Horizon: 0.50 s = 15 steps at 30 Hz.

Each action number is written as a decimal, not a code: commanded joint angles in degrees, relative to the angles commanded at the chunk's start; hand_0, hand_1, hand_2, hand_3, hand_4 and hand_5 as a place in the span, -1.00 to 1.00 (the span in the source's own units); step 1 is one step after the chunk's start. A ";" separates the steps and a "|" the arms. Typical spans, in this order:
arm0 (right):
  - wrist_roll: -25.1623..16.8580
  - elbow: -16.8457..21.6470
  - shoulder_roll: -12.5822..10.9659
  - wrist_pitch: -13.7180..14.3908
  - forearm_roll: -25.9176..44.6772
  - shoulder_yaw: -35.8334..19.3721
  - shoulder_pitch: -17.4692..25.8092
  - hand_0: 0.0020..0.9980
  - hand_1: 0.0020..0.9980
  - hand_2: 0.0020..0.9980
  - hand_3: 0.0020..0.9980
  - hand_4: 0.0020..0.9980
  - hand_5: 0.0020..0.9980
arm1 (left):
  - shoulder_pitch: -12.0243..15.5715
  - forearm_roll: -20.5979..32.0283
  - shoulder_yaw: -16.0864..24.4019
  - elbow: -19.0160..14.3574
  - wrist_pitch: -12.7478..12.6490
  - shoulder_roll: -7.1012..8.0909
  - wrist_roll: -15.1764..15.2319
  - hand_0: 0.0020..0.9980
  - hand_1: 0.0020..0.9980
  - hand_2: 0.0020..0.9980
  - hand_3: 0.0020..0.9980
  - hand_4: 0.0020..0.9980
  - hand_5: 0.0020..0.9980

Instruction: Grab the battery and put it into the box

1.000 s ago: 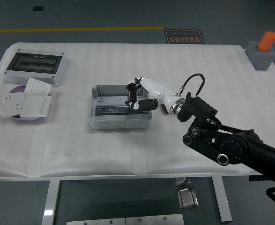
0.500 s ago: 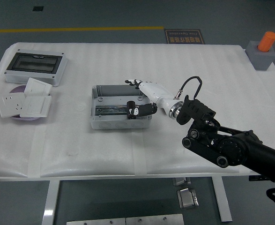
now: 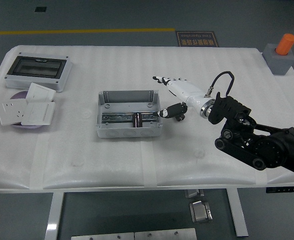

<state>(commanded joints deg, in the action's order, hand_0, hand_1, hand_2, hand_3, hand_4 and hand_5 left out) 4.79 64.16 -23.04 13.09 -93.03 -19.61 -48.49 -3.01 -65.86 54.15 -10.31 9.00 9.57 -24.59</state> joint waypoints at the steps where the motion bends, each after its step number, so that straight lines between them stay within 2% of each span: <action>1: -0.03 -0.09 -0.94 -0.04 0.05 1.08 -0.76 0.84 0.72 0.86 1.00 0.95 -0.15 | -0.01 0.03 -0.04 0.00 -0.01 0.01 0.01 0.25 0.27 -0.05 0.06 -0.06 -0.65; 5: -0.53 -1.50 -2.92 -0.07 -0.12 5.99 -3.80 0.84 0.72 0.86 1.00 0.95 -0.15 | -0.15 0.12 -0.22 0.00 -0.02 0.07 0.10 0.25 0.27 -0.05 0.06 -0.06 -0.65; 6: -0.73 -2.13 -3.09 -0.01 -0.50 7.55 -4.63 0.81 0.68 0.79 0.96 0.93 -0.14 | -0.21 0.23 -0.37 0.00 -0.02 0.10 0.15 0.26 0.27 -0.05 0.07 -0.06 -0.66; 11: -1.34 -4.74 -2.63 0.01 -1.93 14.04 -6.87 0.81 0.68 0.79 0.96 0.93 -0.14 | -0.41 0.35 -0.64 0.00 -0.02 0.21 0.28 0.26 0.27 -0.05 0.07 -0.06 -0.66; 12: -1.42 -5.20 -2.41 0.01 -2.21 15.29 -7.10 0.75 0.62 0.73 0.88 0.89 -0.14 | -0.42 0.30 -0.64 0.00 -0.01 0.23 0.29 0.26 0.27 -0.05 0.07 -0.06 -0.67; 15: -1.86 -6.80 -1.43 -0.71 -3.78 17.65 -7.65 0.75 0.62 0.73 0.88 0.89 -0.14 | -0.42 0.23 -0.66 0.00 0.01 0.23 0.30 0.26 0.27 -0.05 0.07 -0.06 -0.67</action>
<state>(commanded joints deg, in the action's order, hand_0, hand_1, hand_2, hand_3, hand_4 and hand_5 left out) 2.94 57.37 -24.47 12.38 -96.81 -1.96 -56.14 -3.43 -65.63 53.49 -10.31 9.01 9.80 -24.30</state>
